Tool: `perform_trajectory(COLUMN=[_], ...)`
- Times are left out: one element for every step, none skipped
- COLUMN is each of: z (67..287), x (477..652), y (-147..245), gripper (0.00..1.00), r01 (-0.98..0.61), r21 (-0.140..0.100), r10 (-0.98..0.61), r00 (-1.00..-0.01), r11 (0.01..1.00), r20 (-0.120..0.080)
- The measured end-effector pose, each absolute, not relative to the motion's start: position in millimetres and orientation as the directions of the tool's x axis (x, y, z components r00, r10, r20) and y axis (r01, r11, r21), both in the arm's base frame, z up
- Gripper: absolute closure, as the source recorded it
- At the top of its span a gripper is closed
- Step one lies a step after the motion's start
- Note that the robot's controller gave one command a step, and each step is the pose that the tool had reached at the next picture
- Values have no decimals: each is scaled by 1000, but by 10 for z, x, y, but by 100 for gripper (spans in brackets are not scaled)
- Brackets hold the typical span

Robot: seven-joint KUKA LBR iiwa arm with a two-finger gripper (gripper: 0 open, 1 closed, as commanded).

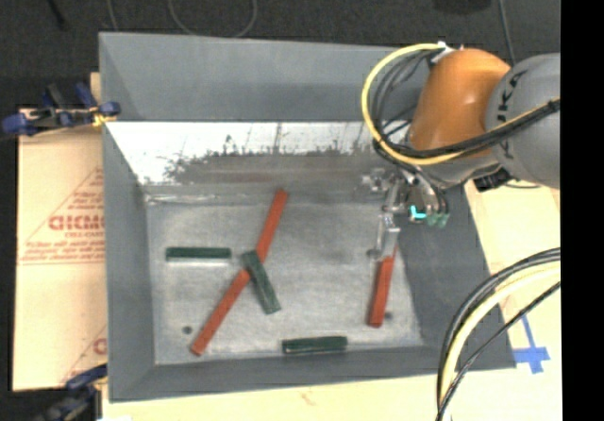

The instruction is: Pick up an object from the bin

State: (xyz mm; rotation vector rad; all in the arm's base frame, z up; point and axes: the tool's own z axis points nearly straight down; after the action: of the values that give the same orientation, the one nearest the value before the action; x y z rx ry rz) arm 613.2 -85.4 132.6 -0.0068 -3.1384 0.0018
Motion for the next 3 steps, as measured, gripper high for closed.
perform_trajectory(z=[708, 709, 718], x=[5541, 5040, 5060], y=[-917, -1385, -1364], gripper=[0, 0, 100], r01=[-308, -576, -581], r21=[-2, -2, -4], r10=[-308, -576, -581], r00=[-951, -818, -814], r11=[951, 818, 814], r20=[-4, -2, -6])
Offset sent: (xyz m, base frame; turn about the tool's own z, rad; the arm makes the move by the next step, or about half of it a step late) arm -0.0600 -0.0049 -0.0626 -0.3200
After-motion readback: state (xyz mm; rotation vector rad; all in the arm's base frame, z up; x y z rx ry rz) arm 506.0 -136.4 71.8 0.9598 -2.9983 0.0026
